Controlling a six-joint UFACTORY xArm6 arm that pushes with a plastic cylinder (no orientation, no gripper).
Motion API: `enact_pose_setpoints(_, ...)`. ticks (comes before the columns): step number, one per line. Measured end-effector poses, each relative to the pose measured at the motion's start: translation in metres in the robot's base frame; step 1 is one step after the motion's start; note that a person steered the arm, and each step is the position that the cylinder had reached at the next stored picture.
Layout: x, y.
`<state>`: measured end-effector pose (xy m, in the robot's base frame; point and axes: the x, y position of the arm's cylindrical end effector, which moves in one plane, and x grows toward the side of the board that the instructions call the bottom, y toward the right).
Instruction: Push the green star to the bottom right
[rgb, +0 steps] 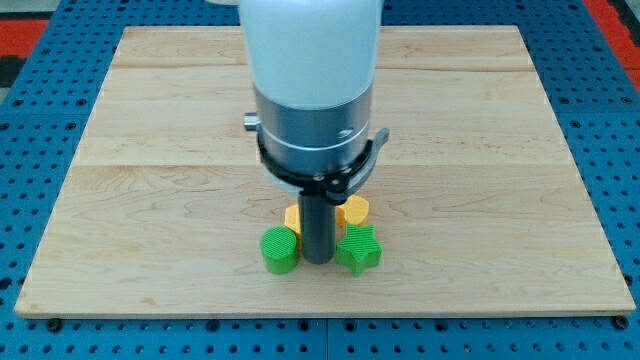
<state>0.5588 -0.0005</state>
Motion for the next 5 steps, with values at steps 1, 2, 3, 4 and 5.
enact_pose_setpoints(1, -0.003, 0.028)
enact_pose_setpoints(2, -0.003, 0.059)
enact_pose_setpoints(3, -0.003, 0.095)
enact_pose_setpoints(4, -0.003, 0.132)
enact_pose_setpoints(5, -0.003, 0.167)
